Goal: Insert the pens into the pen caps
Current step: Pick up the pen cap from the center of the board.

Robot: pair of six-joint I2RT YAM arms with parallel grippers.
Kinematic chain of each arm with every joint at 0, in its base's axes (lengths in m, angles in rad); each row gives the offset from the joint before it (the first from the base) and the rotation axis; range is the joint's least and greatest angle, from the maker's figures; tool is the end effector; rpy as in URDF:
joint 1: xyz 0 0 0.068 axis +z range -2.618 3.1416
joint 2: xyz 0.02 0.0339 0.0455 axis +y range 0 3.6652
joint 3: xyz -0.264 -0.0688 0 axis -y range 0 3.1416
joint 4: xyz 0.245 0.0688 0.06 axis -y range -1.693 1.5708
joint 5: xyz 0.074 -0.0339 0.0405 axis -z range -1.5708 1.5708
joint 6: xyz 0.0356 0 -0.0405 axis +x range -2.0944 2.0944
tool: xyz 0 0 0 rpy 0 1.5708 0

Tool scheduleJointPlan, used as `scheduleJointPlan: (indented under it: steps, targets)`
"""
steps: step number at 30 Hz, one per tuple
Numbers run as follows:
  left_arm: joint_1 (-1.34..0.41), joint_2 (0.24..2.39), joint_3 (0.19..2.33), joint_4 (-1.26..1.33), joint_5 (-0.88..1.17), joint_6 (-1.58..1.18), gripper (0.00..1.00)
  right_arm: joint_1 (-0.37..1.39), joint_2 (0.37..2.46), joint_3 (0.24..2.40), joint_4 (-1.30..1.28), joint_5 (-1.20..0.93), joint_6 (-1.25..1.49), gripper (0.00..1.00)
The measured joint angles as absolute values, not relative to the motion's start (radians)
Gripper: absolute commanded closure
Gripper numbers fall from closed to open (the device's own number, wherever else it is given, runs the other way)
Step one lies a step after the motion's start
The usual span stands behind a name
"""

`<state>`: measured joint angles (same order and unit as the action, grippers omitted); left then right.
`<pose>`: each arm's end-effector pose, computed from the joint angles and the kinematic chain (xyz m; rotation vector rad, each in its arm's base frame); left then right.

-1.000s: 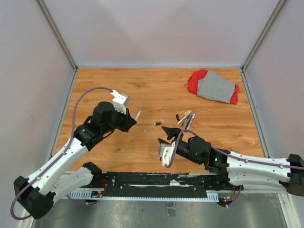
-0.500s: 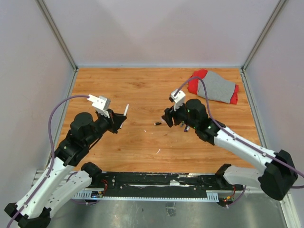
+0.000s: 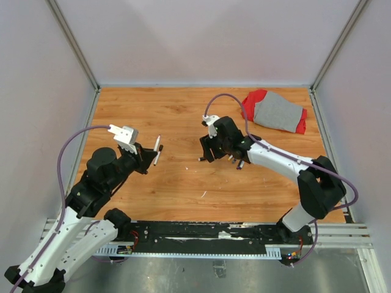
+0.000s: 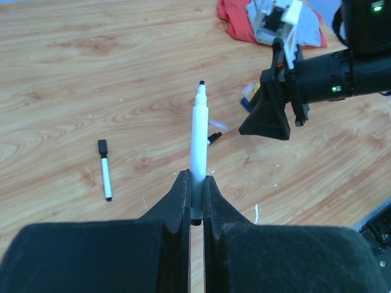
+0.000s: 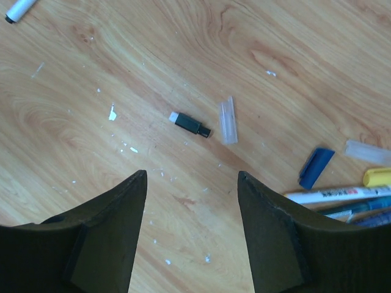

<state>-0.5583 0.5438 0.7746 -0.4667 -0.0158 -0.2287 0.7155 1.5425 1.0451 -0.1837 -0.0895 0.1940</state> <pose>0.1067 -0.0660 0.3389 0.2906 1.8173 -0.5427 0.2557 0.2264 0.2443 -0.6447 2.2243 0.5780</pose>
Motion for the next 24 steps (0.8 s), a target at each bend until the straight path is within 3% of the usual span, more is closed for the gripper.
scheduleJointPlan:
  steps: [7, 15, 24]
  targets:
    - [-0.558, 0.496, 0.772, -0.472, -0.052, -0.229, 0.99, 0.714, 1.689, 1.161, -0.213, -0.19, -0.032, 0.39]
    - [-0.558, 0.49, 0.758, -0.472, -0.065, -0.217, 0.99, 0.714, 1.934, 1.432, -0.382, -0.323, -0.302, 0.47]
    - [-0.558, 0.491, 0.754, -0.468, -0.065, -0.209, 0.99, 0.714, 2.011, 1.499, -0.483, -0.352, -0.405, 0.48]
